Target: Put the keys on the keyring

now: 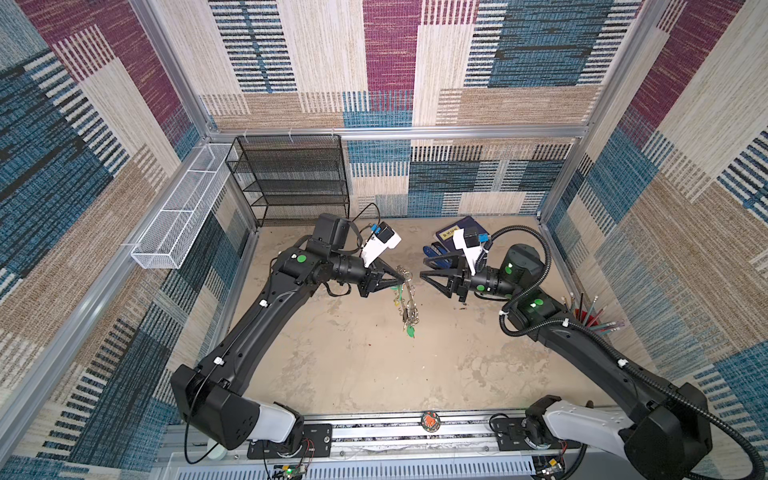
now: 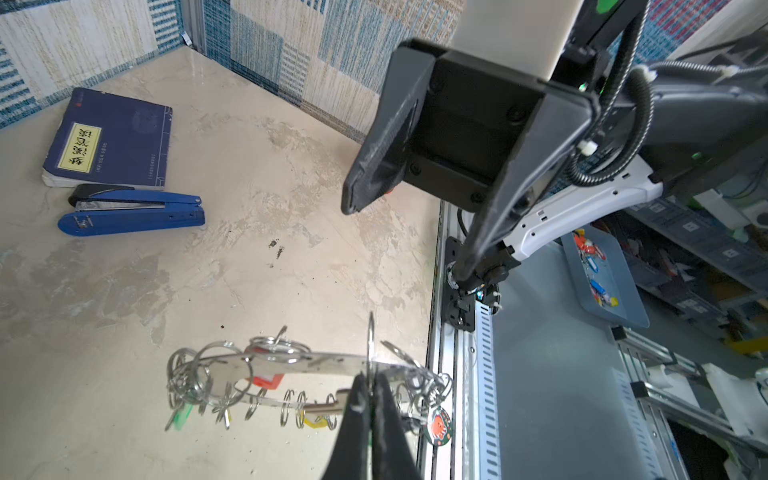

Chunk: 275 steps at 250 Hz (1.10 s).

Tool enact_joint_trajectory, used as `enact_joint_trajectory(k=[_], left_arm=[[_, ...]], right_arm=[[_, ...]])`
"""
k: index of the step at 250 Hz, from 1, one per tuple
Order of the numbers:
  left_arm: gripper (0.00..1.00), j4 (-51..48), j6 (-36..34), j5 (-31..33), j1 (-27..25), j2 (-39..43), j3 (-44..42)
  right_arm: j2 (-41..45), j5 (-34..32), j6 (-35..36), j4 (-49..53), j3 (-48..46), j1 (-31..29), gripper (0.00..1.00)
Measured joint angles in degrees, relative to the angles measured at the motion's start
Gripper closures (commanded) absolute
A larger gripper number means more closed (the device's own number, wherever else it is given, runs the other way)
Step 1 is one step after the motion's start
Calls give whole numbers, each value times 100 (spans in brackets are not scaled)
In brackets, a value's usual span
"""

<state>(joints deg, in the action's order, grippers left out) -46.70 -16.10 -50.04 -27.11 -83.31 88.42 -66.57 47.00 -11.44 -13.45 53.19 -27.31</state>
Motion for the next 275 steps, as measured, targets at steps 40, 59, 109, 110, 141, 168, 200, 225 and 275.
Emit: enact_joint_trajectory(k=[40, 59, 109, 110, 141, 168, 200, 225, 275], left_arm=[[100, -1016, -708, 264, -195, -579, 839], [100, -1460, -1054, 365, -256, -863, 1268], [100, -2282, -1512, 476, -319, -1443, 2218], [100, -2297, -1521, 476, -319, -1451, 2234], [100, -2684, -1799, 481, -345, -1661, 2581], [100, -2894, -1963, 481, -376, -1718, 2662], [100, -3029, -2081, 481, -380, -1722, 2686], [100, -3086, -2133, 503, -380, -1705, 2675], [100, -3112, -2157, 503, -380, -1567, 2610]], right_arm=[[-94, 57, 352, 721, 293, 0, 53], [-153, 68, 470, 951, 378, -31, 58], [-293, 210, 636, 1327, 400, -136, 66], [-293, 212, 638, 1333, 400, -140, 66], [-334, 247, 699, 1440, 417, -216, 72], [-348, 247, 726, 1467, 417, -236, 76], [-345, 238, 765, 1473, 417, -236, 75], [-275, 170, 782, 1510, 422, -234, 71], [-66, 31, 804, 1493, 345, -197, 61]])
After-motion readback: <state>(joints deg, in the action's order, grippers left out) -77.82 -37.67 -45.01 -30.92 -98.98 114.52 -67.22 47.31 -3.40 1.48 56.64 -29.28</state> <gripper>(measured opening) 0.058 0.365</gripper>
